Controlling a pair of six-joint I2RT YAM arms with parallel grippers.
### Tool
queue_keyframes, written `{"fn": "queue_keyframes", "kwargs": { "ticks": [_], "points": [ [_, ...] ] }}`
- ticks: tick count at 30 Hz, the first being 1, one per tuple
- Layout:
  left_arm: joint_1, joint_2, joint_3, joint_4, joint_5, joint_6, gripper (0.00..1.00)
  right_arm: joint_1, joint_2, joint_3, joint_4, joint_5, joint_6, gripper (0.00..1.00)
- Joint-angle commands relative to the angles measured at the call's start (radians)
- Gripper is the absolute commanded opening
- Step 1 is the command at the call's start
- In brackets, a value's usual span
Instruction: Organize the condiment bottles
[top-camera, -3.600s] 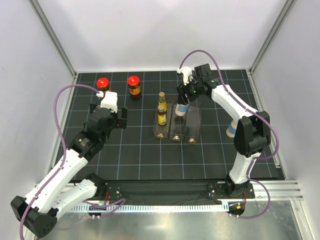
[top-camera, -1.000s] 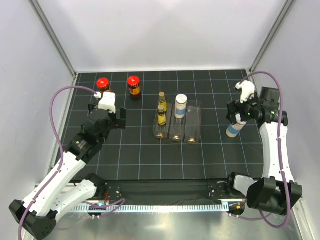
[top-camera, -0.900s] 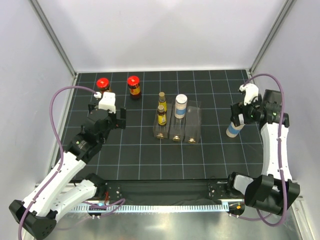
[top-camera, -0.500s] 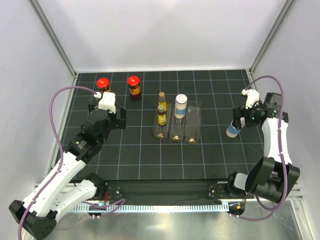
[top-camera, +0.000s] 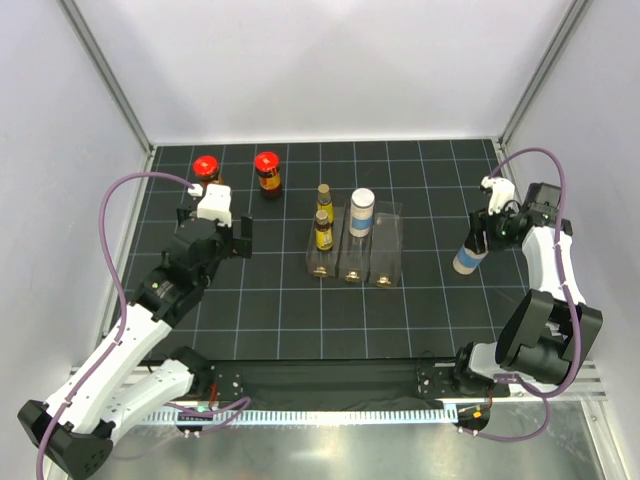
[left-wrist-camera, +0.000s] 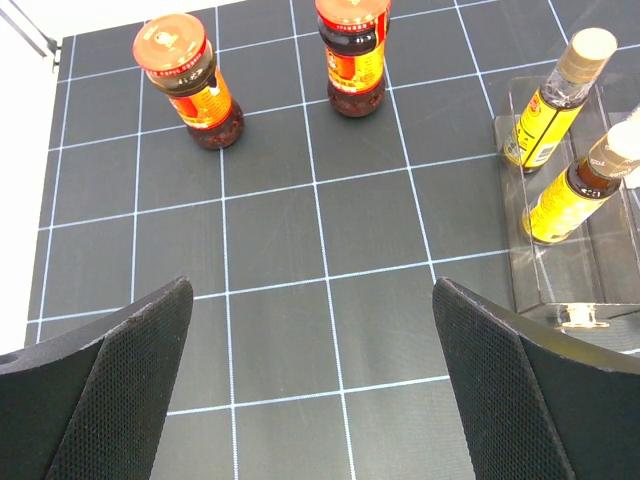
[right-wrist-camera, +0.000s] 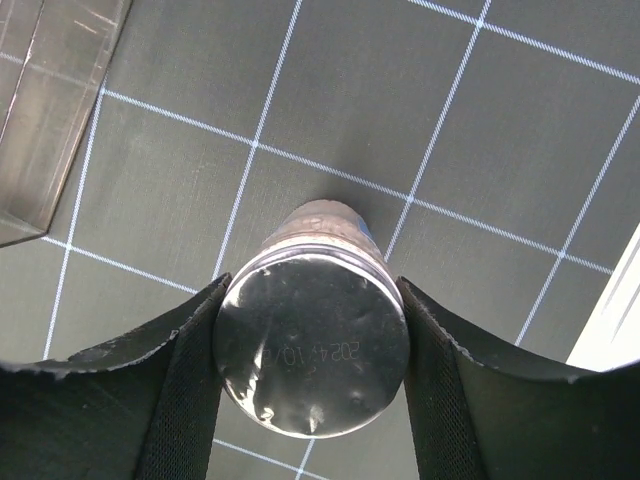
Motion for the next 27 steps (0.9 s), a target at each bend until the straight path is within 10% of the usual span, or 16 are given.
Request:
{"fn": "queue_keyframes", "kwargs": {
  "ticks": [1,4,15,27],
  "points": [
    [0.002,-0.017,-0.004,0.052,0.01,-0.007,1.0,-0.003,-0.001,0.006,0.023,-0.031,-0.007,0.25],
    [0.002,-0.015,-0.002,0.053,0.01,-0.007,1.0,-0.001,-0.046,0.016,-0.009,-0.058,-0.022,0.04],
    [0.002,-0.011,-0.005,0.052,0.009,-0.007,1.0,0.281,-0.208,0.156,-0.102,-0.043,0.039,0.04],
    [0.002,-0.002,-0.007,0.052,-0.013,-0.001,1.0,0.707,0.01,0.44,-0.148,0.026,0.103,0.04]
  ]
}}
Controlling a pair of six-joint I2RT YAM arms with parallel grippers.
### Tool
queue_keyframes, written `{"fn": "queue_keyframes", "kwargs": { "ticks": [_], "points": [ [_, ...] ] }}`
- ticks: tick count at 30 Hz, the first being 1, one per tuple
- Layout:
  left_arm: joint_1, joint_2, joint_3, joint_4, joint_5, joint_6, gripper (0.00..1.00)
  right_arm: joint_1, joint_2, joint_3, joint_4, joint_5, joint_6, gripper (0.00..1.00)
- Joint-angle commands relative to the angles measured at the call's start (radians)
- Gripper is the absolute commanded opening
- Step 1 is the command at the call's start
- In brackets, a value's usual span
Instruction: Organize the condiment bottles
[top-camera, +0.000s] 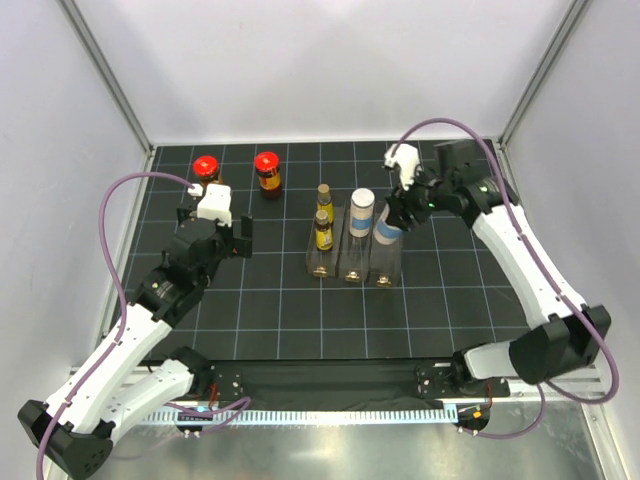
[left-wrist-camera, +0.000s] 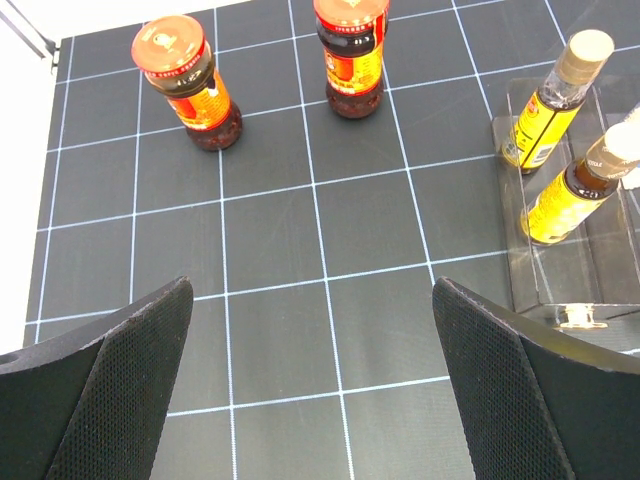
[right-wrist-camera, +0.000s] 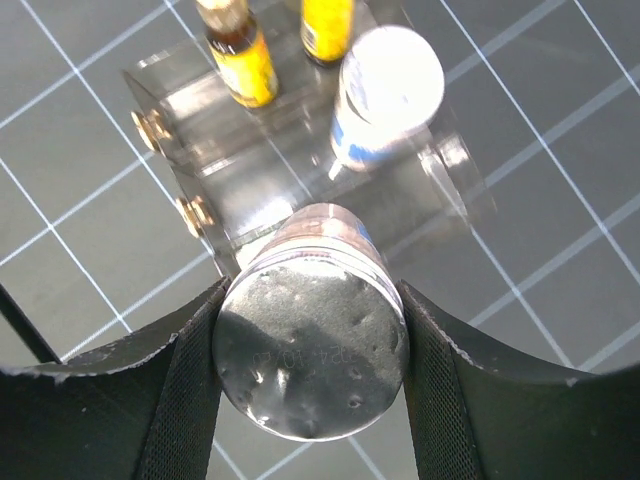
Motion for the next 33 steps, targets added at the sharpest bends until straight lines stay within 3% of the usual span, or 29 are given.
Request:
{"fn": "queue_keyframes", "kwargs": {
  "ticks": [1,18,33],
  "points": [
    [0.002,-0.002,-0.007,0.051,-0.016,-0.001,1.0,0.077,0.071,0.106,0.014,0.021,0.029,0.04],
    [0.002,0.003,-0.008,0.05,-0.028,0.007,1.0,0.216,0.287,0.169,0.046,0.058,0.032,0.04],
    [0.002,0.004,-0.01,0.051,-0.031,0.007,1.0,0.236,0.396,0.181,0.092,0.131,0.019,0.06]
  ]
}}
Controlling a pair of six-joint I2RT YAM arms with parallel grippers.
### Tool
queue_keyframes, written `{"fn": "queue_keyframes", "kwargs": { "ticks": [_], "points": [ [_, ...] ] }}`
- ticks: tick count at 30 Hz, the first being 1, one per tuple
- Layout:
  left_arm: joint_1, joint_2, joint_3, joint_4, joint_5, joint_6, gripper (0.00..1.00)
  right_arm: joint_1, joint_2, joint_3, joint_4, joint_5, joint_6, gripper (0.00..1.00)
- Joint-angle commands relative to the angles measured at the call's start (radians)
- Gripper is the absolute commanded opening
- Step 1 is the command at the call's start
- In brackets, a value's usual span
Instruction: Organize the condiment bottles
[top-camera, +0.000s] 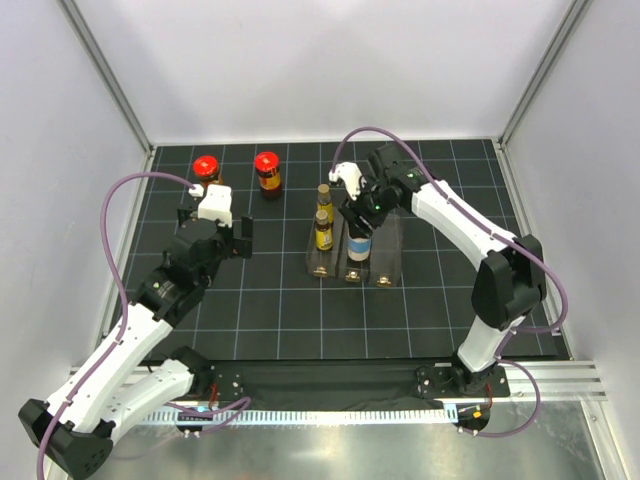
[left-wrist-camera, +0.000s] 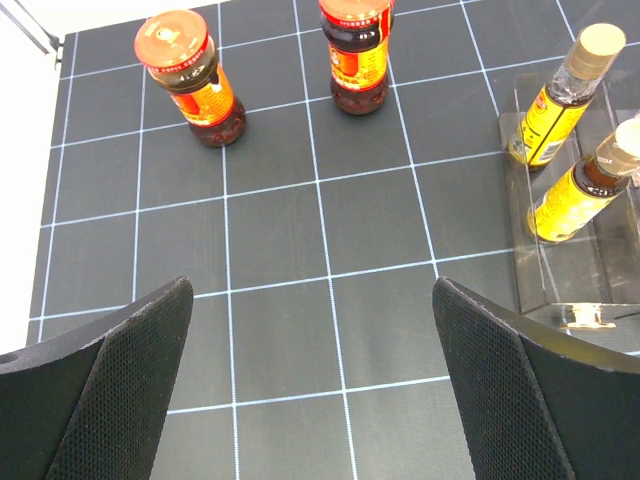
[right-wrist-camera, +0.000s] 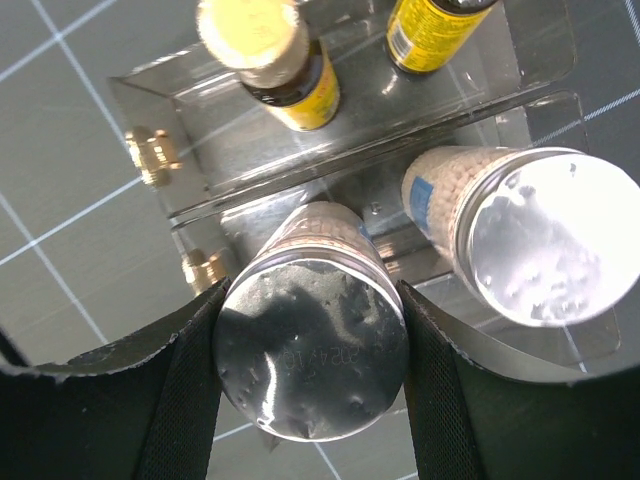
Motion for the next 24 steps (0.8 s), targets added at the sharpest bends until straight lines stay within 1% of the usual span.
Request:
{"fn": "queue_keyframes", "kwargs": {
  "ticks": [1,3,6,8,9,12,13,14,15,18,20,24],
  "points": [
    [0.002,0.001,-0.002,0.046,-0.024,0.005,1.0,0.006,0.012,0.041,0.065,0.034,-0.005,0.08],
    [0.0,0.001,-0.002,0.048,-0.023,0.005,1.0,0.005,0.027,0.039,0.068,0.032,-0.005,0.1],
    [0.002,0.003,-0.002,0.046,-0.023,0.005,1.0,0.005,0.035,0.036,0.072,0.032,-0.005,0.18],
    [0.002,0.004,-0.002,0.046,-0.023,0.005,1.0,0.005,0.038,0.03,0.073,0.032,-0.004,0.24],
    [0.0,0.003,-0.002,0.046,-0.023,0.005,1.0,0.006,0.036,0.022,0.076,0.032,-0.005,0.32],
    [0.002,0.004,-0.002,0.048,-0.023,0.005,1.0,0.006,0.03,0.007,0.084,0.032,-0.007,0.43],
    [0.002,0.006,-0.003,0.046,-0.023,0.005,1.0,0.006,0.03,0.002,0.085,0.035,-0.009,0.5],
    [0.002,0.006,-0.002,0.048,-0.023,0.005,1.0,0.006,0.025,-0.001,0.087,0.037,-0.009,0.53],
    [0.002,0.006,-0.002,0.046,-0.023,0.005,1.0,0.006,0.024,-0.008,0.09,0.037,-0.007,0.6],
    [0.002,0.009,-0.002,0.044,-0.023,0.005,1.0,0.006,0.012,-0.02,0.095,0.037,-0.009,0.68],
    [0.002,0.011,-0.002,0.046,-0.024,0.005,1.0,0.006,0.004,-0.024,0.093,0.035,-0.009,0.7],
    [0.002,0.011,-0.002,0.046,-0.026,0.005,1.0,0.006,-0.024,-0.034,0.091,0.027,-0.007,0.8]
  ]
}}
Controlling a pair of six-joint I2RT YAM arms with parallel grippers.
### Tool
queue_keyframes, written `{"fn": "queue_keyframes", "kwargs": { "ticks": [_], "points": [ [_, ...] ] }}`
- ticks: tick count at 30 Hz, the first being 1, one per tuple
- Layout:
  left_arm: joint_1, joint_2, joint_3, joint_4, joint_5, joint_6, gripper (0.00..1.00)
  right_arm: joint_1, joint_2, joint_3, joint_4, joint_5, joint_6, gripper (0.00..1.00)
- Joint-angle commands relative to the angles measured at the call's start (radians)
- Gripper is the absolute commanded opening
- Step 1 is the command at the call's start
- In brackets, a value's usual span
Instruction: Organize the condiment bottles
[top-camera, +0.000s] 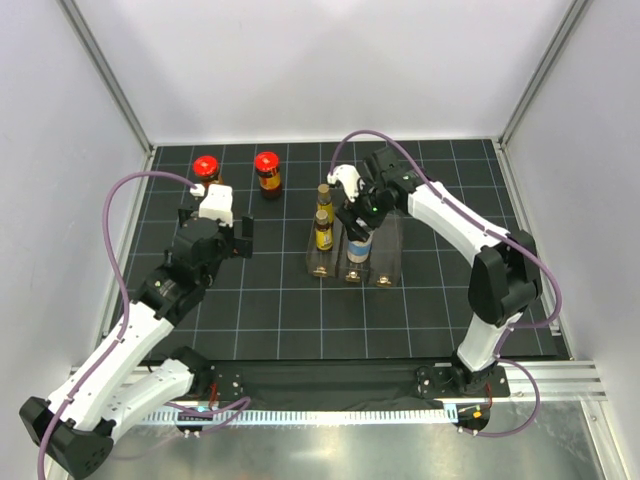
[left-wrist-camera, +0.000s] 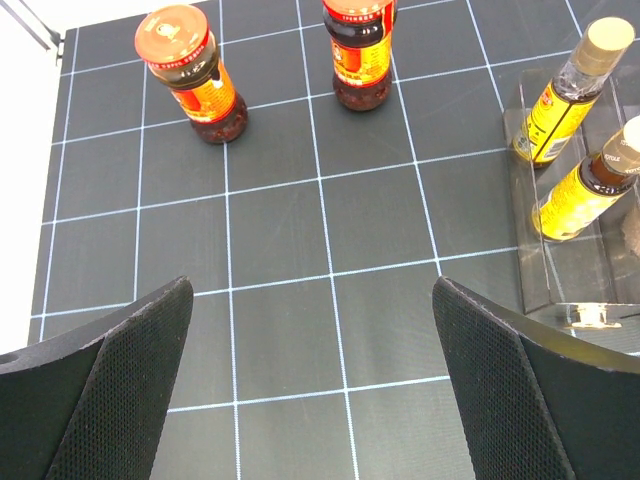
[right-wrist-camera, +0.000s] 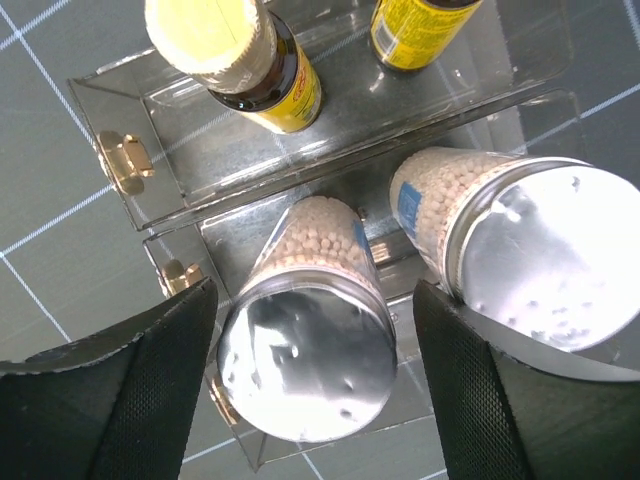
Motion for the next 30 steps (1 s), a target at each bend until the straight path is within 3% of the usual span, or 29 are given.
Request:
{"fn": "queue_keyframes", "kwargs": {
  "ticks": [1,13,22,30],
  "points": [
    [0.0,0.003,-0.003,0.046,-0.019,0.005,1.0,0.005,-0.076,-0.011,0.035,-0.005,-0.005,0.81],
    [0.002,0.024,0.0,0.051,0.02,-0.02,1.0,-0.008,-0.325,-0.019,-0.015,-0.005,-0.044,0.84],
    [0.046,0.159,0.083,0.063,0.181,-0.151,1.0,-0.326,-0.588,-0.284,0.099,-0.198,0.062,0.91],
    [0.264,0.441,0.224,0.121,0.437,-0.372,1.0,-0.48,-0.743,-0.473,0.206,-0.307,0.149,1.0]
  ]
}}
